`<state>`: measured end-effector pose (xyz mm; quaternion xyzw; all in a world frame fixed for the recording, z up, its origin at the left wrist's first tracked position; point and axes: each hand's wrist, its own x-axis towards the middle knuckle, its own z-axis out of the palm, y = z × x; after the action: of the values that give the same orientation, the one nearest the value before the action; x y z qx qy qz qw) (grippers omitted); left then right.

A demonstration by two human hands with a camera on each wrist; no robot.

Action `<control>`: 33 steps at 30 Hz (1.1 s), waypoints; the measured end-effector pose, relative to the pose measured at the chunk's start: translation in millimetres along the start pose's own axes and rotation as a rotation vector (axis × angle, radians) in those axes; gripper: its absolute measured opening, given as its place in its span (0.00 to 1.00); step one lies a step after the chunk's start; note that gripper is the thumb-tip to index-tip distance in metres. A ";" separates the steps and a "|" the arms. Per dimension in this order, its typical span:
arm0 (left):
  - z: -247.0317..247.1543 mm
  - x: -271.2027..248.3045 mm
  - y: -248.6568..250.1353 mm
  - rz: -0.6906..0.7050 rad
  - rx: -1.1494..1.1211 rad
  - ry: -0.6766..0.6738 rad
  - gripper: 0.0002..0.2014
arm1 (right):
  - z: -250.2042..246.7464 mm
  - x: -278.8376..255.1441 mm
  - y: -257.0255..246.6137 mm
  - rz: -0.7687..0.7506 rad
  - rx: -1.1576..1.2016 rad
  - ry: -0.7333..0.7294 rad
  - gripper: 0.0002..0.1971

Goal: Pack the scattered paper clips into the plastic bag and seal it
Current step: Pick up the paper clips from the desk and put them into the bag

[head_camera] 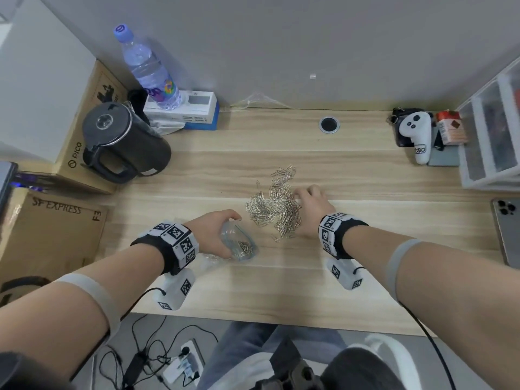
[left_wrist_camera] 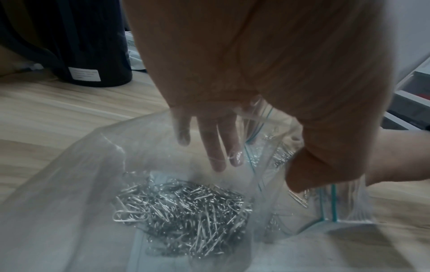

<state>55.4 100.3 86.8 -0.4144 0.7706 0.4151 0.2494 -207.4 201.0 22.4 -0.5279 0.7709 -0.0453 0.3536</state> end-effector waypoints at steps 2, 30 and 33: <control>1.0 0.4 -2.6 -0.014 -0.011 0.007 0.45 | -1.3 -1.6 -0.2 -0.043 -0.121 -0.024 0.57; -9.6 11.5 -7.1 0.010 -0.103 -0.024 0.48 | 20.0 24.9 -32.1 -0.124 -0.048 -0.061 0.41; -11.7 12.7 -5.4 0.022 -0.110 -0.018 0.47 | 20.5 26.9 -31.8 -0.143 -0.017 -0.030 0.40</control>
<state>52.7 83.3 81.5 -0.4154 0.7488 0.4630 0.2286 -175.5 170.5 7.9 -0.5851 0.7261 -0.0560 0.3568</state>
